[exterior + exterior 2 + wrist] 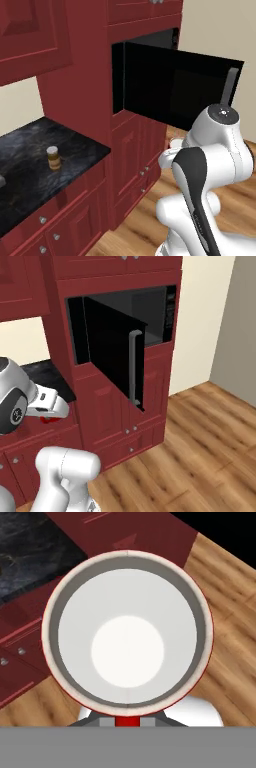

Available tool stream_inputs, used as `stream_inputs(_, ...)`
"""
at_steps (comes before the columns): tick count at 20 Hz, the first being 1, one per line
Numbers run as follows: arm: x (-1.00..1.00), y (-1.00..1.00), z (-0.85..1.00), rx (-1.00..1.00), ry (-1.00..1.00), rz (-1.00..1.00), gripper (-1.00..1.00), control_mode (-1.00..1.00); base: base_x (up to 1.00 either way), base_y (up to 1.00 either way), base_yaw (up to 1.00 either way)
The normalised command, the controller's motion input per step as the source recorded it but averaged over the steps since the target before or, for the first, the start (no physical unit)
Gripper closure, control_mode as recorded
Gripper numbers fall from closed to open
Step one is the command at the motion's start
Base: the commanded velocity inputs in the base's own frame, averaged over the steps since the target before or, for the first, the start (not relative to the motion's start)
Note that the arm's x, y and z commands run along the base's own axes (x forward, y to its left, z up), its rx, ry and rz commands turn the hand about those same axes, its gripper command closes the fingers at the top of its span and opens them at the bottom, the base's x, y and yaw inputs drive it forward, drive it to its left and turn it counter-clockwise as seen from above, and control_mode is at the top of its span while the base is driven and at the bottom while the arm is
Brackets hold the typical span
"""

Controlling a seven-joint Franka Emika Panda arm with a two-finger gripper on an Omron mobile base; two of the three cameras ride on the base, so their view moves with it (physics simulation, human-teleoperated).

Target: Pick the mug from the counter and place it inside the microwave. Then close the microwave.

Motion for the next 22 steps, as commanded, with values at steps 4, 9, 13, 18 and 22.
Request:
stream_inputs(4, 0.0, 0.0, 0.0, 0.0, 0.0, 0.0, 1.0, 1.0, -0.38, -0.7, 0.0)
stream_inputs(9, 0.0, 0.0, 0.0, 0.0, 0.0, 0.0, 1.0, 1.0, -0.08, -0.66, 0.11)
stream_inputs(13, 0.0, 0.0, 0.0, 0.0, 0.0, 0.0, 1.0, 1.0, 0.02, -0.8, 0.15)
stream_inputs(18, 0.0, 0.0, 0.0, 0.0, 0.0, 0.0, 1.0, 1.0, 0.3, -0.99, 0.02)
stream_inputs(22, 0.0, 0.0, 0.0, 0.0, 0.0, 0.0, 1.0, 1.0, 0.55, -0.94, -0.02)
